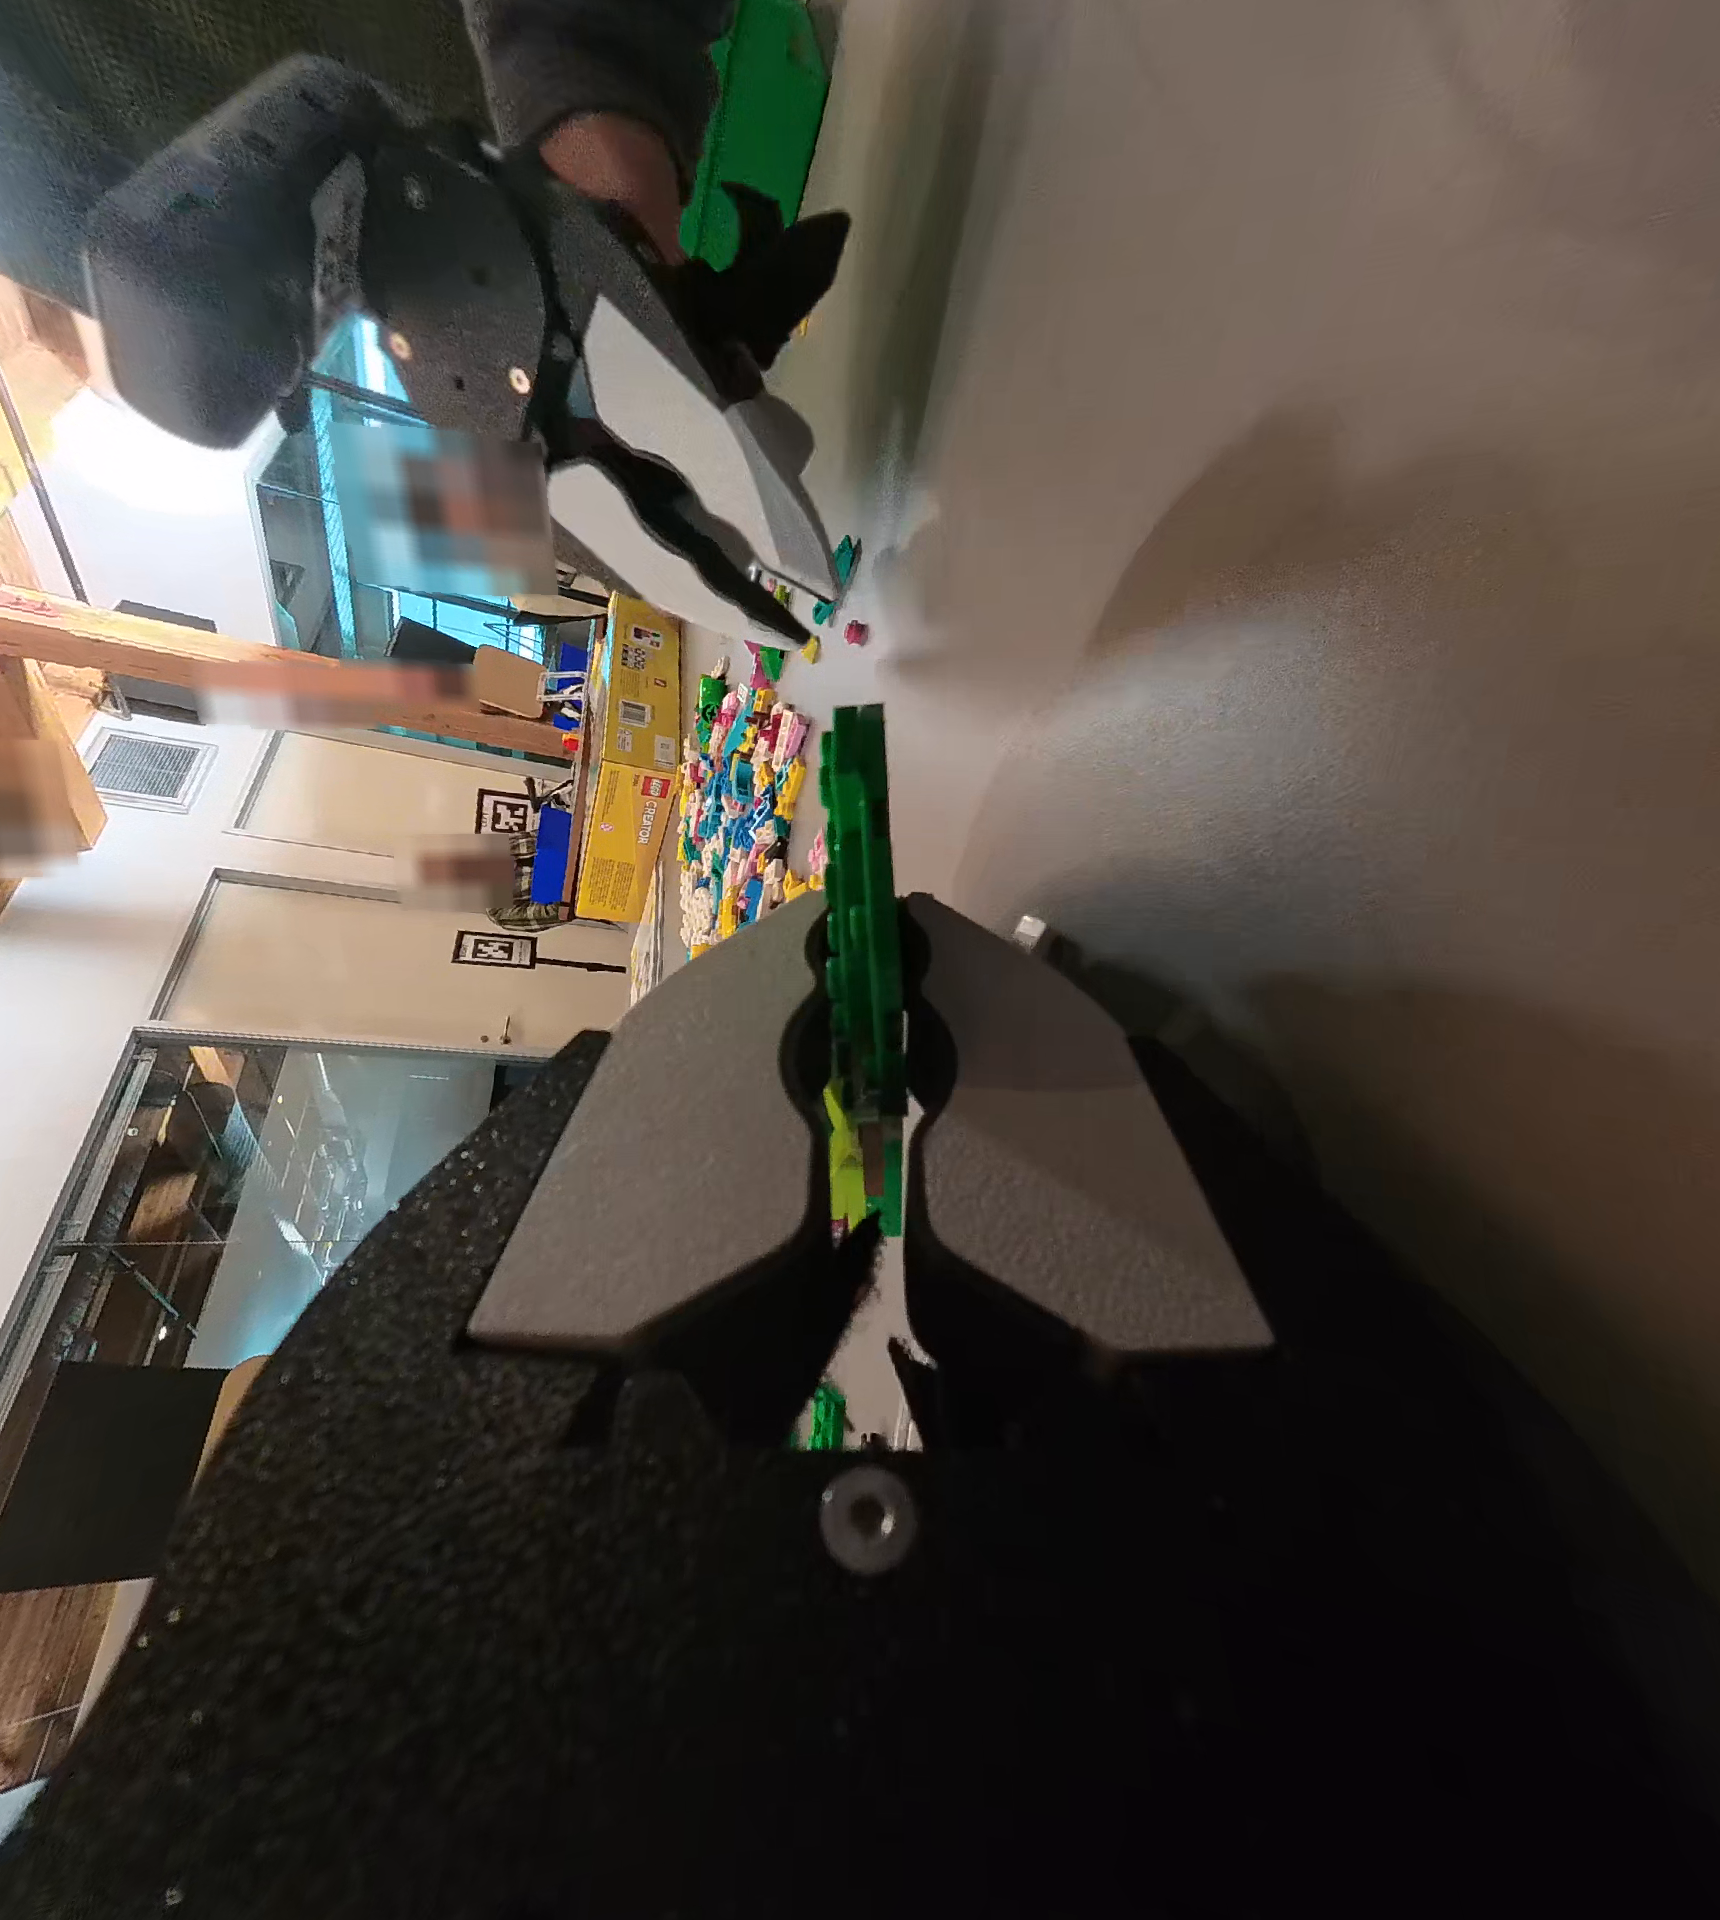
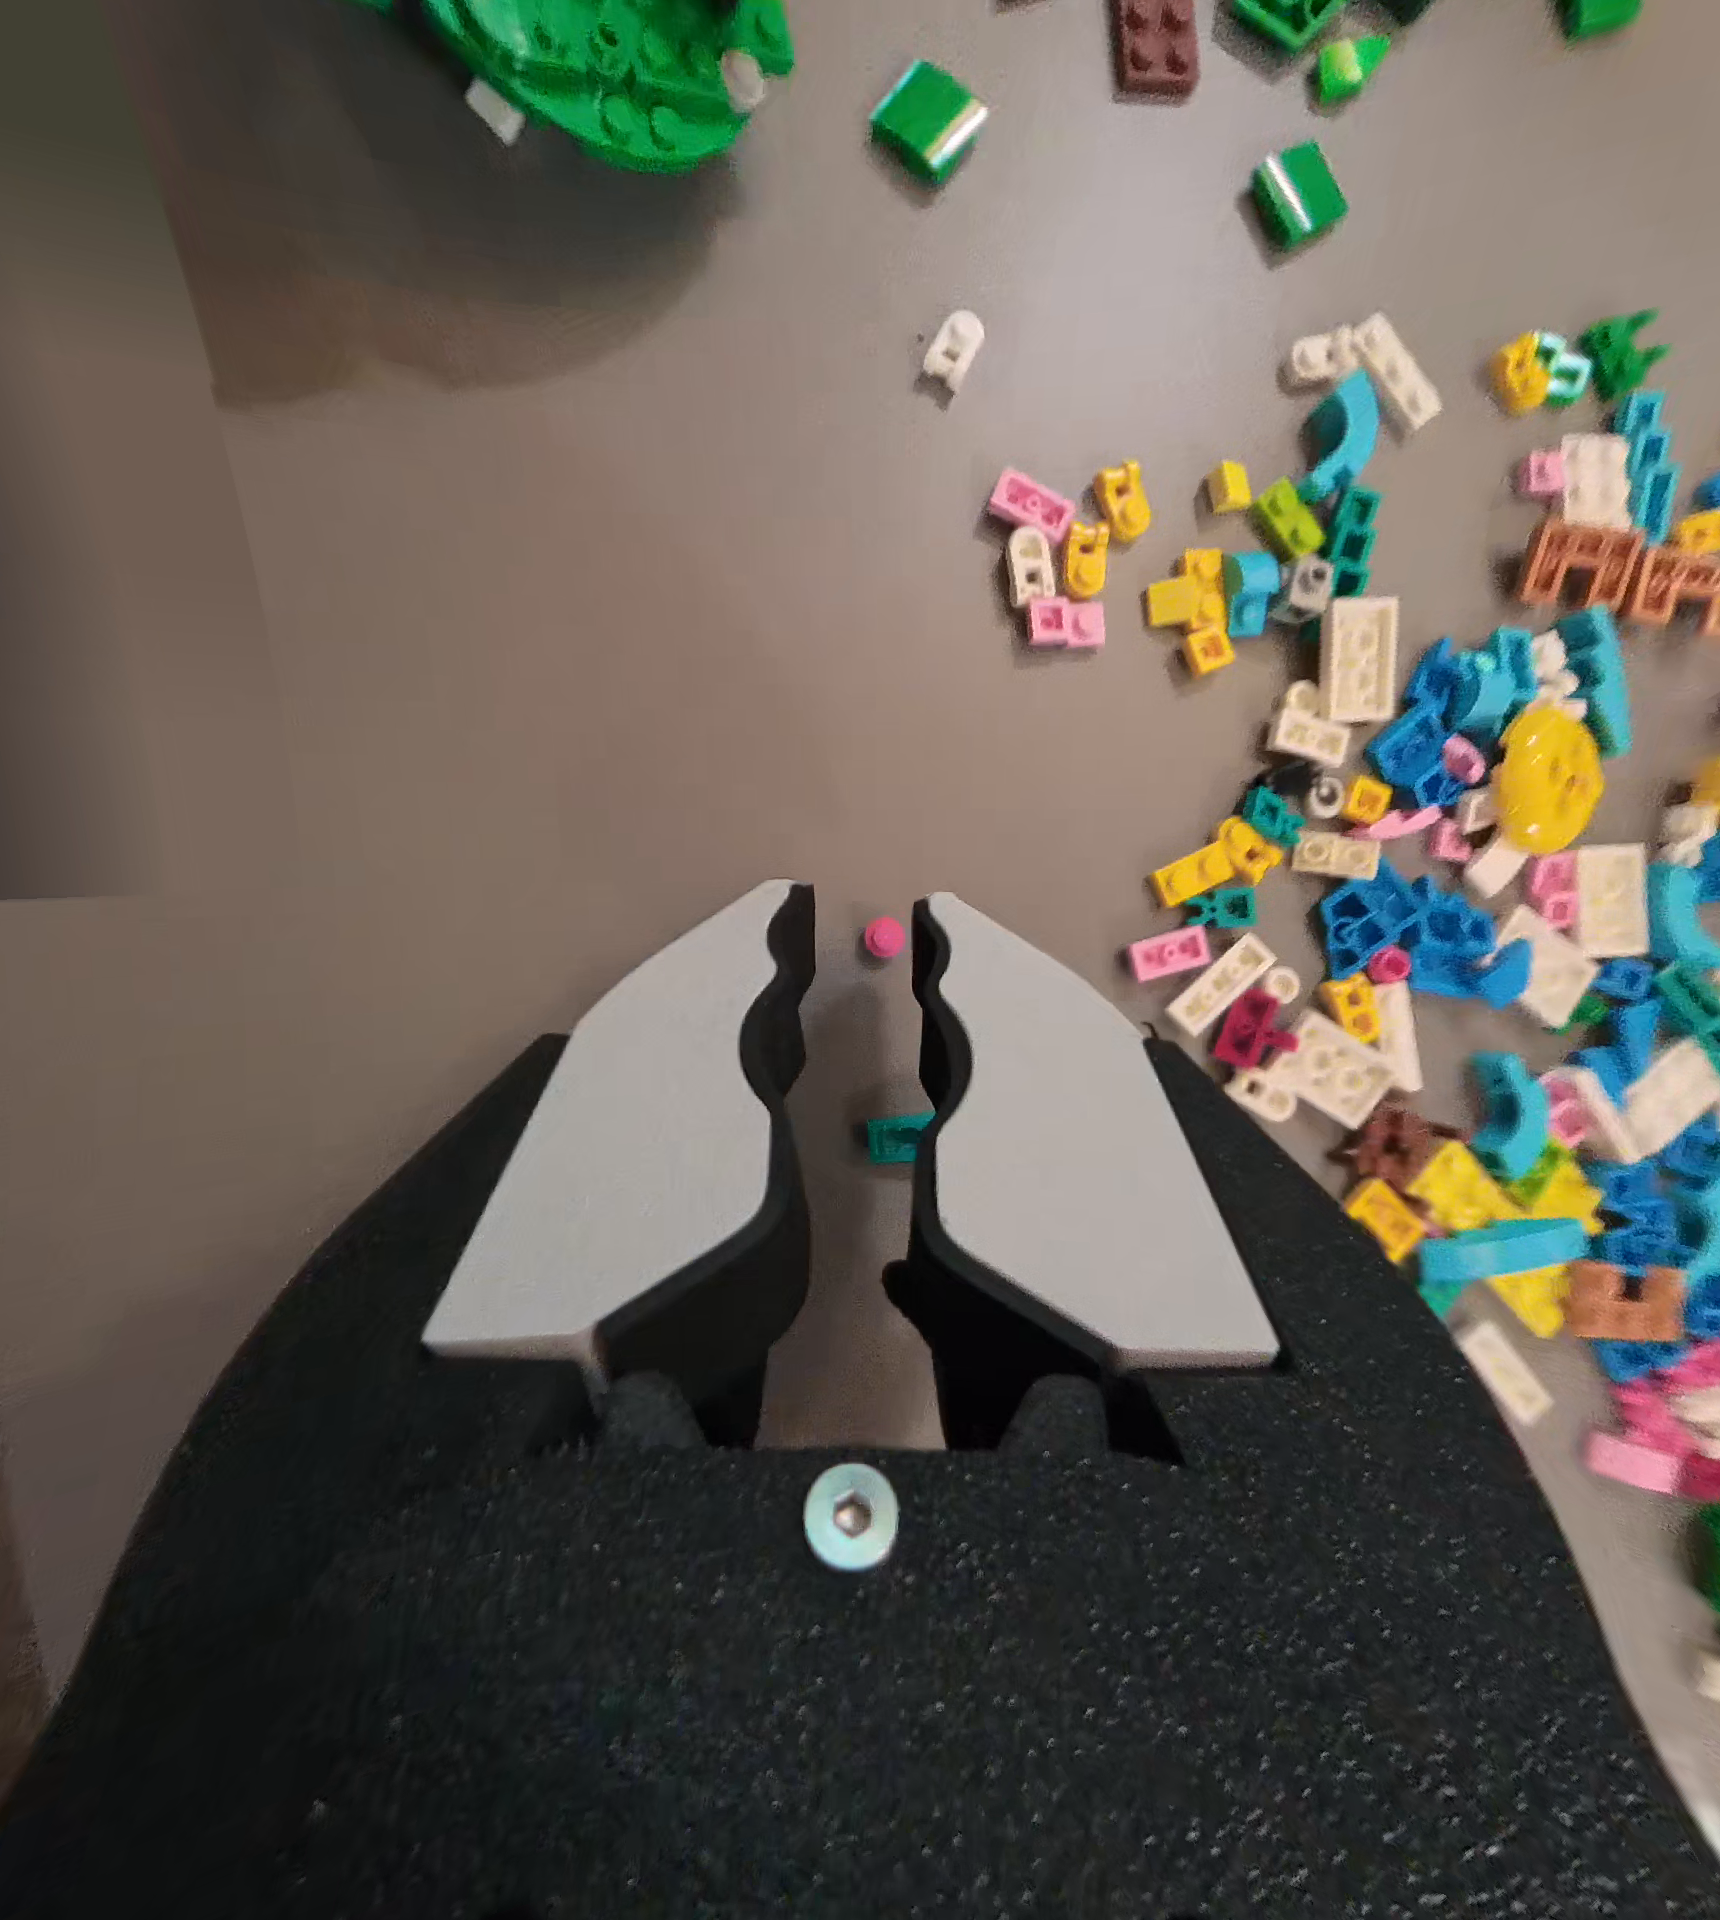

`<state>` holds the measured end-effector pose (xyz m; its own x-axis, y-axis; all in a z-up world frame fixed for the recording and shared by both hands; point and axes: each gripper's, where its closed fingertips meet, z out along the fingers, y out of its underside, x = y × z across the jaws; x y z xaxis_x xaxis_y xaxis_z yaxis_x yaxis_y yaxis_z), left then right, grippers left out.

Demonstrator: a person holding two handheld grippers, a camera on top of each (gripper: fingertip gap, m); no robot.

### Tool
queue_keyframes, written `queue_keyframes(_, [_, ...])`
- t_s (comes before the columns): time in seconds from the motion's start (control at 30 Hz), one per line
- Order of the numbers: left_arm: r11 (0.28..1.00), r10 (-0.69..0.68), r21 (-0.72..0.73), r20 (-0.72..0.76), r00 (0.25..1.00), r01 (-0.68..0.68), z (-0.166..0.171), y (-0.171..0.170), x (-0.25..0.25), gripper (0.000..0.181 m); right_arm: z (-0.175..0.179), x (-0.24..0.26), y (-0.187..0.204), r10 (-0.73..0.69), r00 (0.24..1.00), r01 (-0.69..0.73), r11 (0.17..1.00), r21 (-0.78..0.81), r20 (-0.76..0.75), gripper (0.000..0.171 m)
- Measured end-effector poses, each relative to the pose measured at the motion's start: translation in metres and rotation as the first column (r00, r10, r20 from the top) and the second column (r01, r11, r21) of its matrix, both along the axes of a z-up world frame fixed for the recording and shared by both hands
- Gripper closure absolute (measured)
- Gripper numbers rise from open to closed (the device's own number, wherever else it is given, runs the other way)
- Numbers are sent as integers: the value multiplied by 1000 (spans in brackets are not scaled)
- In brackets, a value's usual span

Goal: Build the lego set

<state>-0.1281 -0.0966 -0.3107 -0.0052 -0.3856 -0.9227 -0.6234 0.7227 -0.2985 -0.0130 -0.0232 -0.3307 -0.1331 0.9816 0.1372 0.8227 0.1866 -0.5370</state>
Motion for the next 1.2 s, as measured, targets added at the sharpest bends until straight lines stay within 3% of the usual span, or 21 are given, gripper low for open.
queue_keyframes(0.23, [1000, 2, 2, 9, 1000, -2, 1, 0, 0, 173, -14, 2, 3, -59, 998, 58, 994, -87, -9, 156])
queue_keyframes(0.3, [1000, 2, 2, 11, 1000, -2, 2, 0, 0, 173, -14, 2, 4, -53, 999, 52, 995, -90, -9, 165])
queue_keyframes(0.47, [1000, 10, 24, 29, 1000, -10, 6, 1, -2, 173, -8, -7, 4, -14, 1000, 12, 998, -68, -24, 165])
queue_keyframes(0.9, [977, 93, 176, 142, 985, -118, 34, 16, -16, 173, 72, -112, 0, 260, 939, -242, 965, 101, -226, 165])
queue_keyframes(1.2, [954, 127, 252, 148, 981, -162, 39, 20, -20, 173, 94, -142, -23, 364, 895, -333, 930, 155, -258, 165])
